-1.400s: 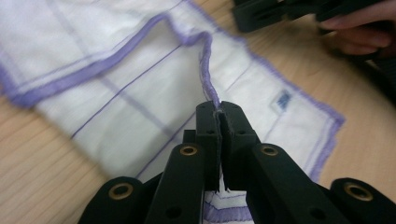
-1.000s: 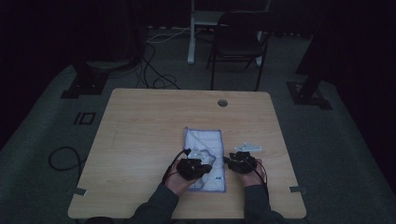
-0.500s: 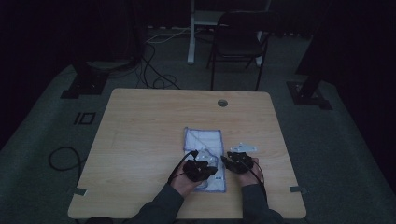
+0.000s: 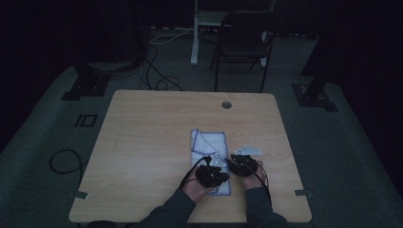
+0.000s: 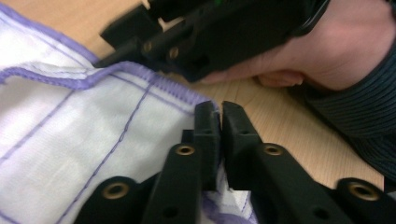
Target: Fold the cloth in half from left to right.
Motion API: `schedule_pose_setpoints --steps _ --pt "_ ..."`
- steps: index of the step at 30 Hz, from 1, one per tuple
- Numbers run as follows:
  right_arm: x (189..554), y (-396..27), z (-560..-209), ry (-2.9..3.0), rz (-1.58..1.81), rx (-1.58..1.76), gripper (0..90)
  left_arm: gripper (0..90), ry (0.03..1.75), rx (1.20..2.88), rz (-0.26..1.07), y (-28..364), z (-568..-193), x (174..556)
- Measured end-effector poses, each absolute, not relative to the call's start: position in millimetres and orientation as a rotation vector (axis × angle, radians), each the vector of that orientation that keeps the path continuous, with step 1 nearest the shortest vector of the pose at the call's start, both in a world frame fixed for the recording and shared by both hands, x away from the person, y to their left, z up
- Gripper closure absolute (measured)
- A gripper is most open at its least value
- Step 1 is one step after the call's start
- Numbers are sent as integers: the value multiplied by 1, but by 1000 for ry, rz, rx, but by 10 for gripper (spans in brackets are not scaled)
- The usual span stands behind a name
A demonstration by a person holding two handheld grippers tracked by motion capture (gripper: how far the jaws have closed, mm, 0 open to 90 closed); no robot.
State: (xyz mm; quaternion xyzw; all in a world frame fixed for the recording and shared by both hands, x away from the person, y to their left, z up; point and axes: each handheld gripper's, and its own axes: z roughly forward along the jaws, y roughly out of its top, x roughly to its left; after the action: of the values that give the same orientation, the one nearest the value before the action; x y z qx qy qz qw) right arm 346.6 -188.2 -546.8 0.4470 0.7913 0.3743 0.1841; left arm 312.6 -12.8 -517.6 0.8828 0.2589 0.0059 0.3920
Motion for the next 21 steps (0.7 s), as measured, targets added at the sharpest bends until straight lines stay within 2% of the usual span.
schedule_pose_setpoints --steps 4,10,16,21 --pt "347 -189 -547 2232 1061 1265 647 728 653 2219 -7 -9 -516 309" --pt "348 -191 -547 2236 1079 1273 645 693 644 2156 -42 6 -507 305" --pt "348 -191 -547 2237 1082 1277 634 686 701 2211 157 30 -510 302" --pt "348 -191 -547 2238 1079 1274 633 683 801 2199 163 54 -522 306"
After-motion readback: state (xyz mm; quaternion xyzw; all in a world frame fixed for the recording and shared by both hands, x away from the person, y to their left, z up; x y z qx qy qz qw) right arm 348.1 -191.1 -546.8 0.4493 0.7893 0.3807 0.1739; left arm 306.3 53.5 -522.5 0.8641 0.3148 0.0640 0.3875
